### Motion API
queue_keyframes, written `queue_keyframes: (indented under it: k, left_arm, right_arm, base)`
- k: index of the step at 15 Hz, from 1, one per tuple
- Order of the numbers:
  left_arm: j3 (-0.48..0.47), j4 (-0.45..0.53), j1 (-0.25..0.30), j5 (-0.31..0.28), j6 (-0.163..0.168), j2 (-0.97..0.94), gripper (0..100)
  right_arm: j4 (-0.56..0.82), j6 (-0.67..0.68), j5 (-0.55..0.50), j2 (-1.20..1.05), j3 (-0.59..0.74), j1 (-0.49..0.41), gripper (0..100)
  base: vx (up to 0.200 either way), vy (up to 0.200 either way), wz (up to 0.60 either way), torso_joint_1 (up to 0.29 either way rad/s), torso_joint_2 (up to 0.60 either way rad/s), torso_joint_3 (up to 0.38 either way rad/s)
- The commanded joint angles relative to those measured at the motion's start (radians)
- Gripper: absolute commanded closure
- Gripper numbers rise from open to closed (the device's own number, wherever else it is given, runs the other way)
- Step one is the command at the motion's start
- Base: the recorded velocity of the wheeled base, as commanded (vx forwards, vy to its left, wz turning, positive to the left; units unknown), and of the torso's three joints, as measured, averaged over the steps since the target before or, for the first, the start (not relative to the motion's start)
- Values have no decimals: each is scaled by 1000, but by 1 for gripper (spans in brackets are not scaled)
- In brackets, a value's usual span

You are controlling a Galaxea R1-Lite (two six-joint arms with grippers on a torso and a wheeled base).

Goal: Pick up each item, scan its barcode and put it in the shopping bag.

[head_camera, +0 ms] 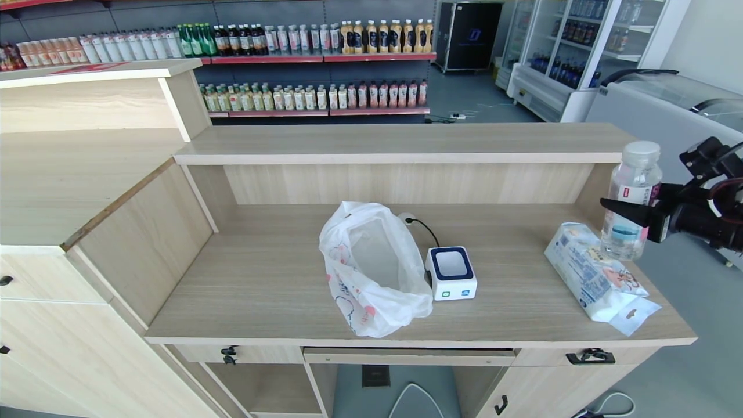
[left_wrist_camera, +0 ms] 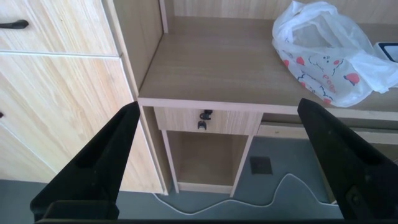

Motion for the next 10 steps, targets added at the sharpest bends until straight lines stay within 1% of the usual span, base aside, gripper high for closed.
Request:
queue_keyframes:
  k: [1, 2, 3, 5, 7, 8, 9, 10]
  left_arm:
    - [0, 0, 0, 0, 0, 0, 0]
    - [0, 0, 0, 0, 0, 0, 0]
    - [0, 0, 0, 0, 0, 0, 0]
    - [0, 0, 0, 0, 0, 0, 0]
    - [0, 0, 0, 0, 0, 0, 0]
    - [0, 0, 0, 0, 0, 0, 0]
    - [0, 0, 0, 0, 0, 0, 0]
    - [0, 0, 0, 0, 0, 0, 0]
  right_arm:
    - [15, -27, 3, -20, 14, 2, 100]
    - [25, -52, 2, -24, 12, 2, 100]
    - [82, -135, 6, -30, 4, -4, 100]
    - [87, -179, -1, -30, 6, 1, 100]
    - [64, -207, -23, -14, -20, 34, 100]
    - [61, -221, -50, 4, -40, 51, 100]
    - [54, -242, -43, 33, -49, 61, 100]
    - [53, -261, -41, 44, -46, 61, 100]
  base:
    - [0, 0, 0, 0, 0, 0]
    - [0, 0, 0, 0, 0, 0]
    - [0, 0, 0, 0, 0, 0]
    - [0, 0, 600, 2, 5, 0]
    - [0, 0, 600, -7, 2, 5]
    - [0, 0, 600, 12, 7, 2]
    - [0, 0, 600, 7, 12, 7]
    - [0, 0, 0, 0, 0, 0]
